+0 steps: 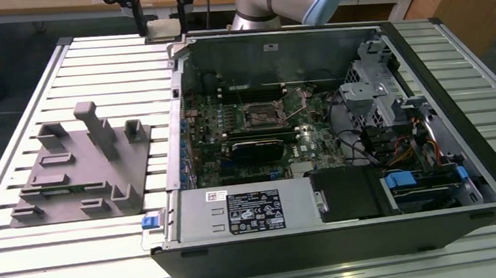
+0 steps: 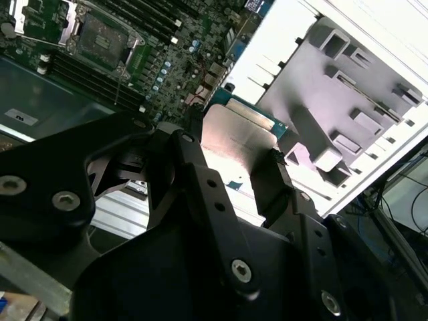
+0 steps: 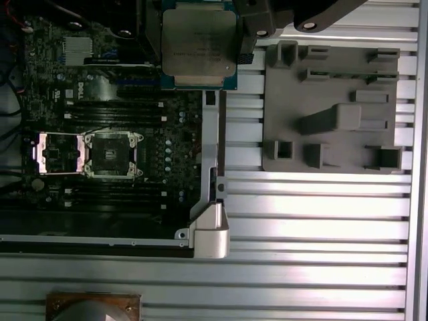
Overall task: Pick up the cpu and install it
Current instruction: 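Pick up the cpu and move it towards the insertion slot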
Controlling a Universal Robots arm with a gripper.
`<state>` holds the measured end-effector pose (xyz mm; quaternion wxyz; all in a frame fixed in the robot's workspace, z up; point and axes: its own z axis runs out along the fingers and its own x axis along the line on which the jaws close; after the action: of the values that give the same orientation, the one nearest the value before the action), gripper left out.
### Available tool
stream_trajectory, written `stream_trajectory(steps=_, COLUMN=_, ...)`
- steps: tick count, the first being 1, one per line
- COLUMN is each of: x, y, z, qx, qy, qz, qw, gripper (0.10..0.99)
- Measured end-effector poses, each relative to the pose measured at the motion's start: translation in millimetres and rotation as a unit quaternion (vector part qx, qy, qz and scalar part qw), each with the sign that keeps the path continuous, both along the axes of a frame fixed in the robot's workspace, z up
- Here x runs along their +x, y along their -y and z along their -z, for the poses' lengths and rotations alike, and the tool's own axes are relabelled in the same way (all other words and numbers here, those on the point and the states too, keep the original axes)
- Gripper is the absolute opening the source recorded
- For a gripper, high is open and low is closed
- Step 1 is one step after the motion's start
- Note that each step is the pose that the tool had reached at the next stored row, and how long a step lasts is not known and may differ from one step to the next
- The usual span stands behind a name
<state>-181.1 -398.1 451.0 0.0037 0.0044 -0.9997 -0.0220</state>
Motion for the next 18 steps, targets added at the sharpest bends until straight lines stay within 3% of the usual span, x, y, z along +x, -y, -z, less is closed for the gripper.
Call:
stream_trajectory(steps=5, x=6.8, y=-1.6, z=0.1, qx=0.0000, qy=0.0000, qz=0.000, qw=1.0000, gripper=0.537)
stream_trajectory(steps=8, x=12.6, y=-5.5, z=0.1, qx=0.0000, qy=0.0000, qz=0.000, qw=1.0000, gripper=0.537)
stream_trajectory(steps=18, x=40.8, y=-18.8, z=1.9, qx=0.0000, qy=0.0000, qz=0.000, qw=1.0000, gripper=0.537)
